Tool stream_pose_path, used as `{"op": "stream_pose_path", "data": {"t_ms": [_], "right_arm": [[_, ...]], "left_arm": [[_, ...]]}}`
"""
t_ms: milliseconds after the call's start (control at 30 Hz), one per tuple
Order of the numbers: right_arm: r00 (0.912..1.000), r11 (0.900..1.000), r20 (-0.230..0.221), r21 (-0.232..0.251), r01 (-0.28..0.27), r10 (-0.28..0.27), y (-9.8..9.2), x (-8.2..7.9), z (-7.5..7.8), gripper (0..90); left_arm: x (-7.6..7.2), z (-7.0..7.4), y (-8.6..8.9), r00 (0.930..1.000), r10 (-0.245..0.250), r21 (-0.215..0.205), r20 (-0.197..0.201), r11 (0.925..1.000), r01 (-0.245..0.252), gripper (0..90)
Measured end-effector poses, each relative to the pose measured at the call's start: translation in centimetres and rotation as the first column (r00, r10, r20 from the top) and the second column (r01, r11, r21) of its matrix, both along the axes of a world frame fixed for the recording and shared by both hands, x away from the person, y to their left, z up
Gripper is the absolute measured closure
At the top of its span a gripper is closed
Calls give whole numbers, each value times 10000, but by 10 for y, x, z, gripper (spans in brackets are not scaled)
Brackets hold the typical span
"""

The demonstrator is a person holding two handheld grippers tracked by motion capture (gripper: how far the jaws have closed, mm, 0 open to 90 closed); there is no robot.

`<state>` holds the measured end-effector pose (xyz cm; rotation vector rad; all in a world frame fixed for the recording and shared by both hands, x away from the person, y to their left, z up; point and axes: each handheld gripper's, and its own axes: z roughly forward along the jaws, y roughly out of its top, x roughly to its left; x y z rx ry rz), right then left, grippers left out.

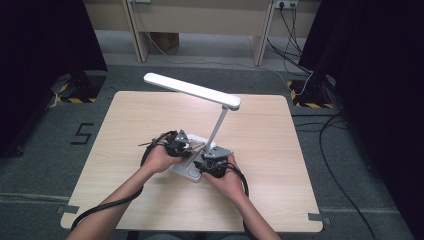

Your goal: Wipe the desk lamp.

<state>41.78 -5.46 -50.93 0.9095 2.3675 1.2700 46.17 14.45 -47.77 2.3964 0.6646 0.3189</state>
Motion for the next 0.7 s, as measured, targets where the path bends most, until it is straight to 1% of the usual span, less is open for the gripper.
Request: {"op": "stream_pose_path", "data": {"t_ms": [133, 233, 333, 400, 567, 700], "right_arm": [[10000, 10000, -21, -6, 5, -5, 0, 0, 0, 585], [10000, 10000, -4, -19, -8, 8, 0, 0, 0, 585], [10000, 10000, 3, -43, -17, 17, 0, 1, 0, 585], [10000, 10000, -10, -24, -15, 15, 0, 0, 0, 585], [10000, 10000, 6, -60, -35, 35, 0, 1, 1, 585], [10000, 9999, -41, -102, -46, 46, 1, 1, 1, 585]], "left_arm": [[-13, 0, 8, 9999, -105, -124, -42, 9999, 104, 822], [-23, -1, 15, 9998, -130, -326, -130, 9994, 126, 822], [-34, -2, 20, 9997, -154, -384, -175, 9992, 148, 821], [-41, -2, 22, 9997, -188, -350, -183, 9992, 181, 821], [-51, -2, 28, 9991, -289, -438, -321, 9987, 274, 819], [-55, 0, 29, 9985, -324, -562, -437, 9980, 300, 819]]}}
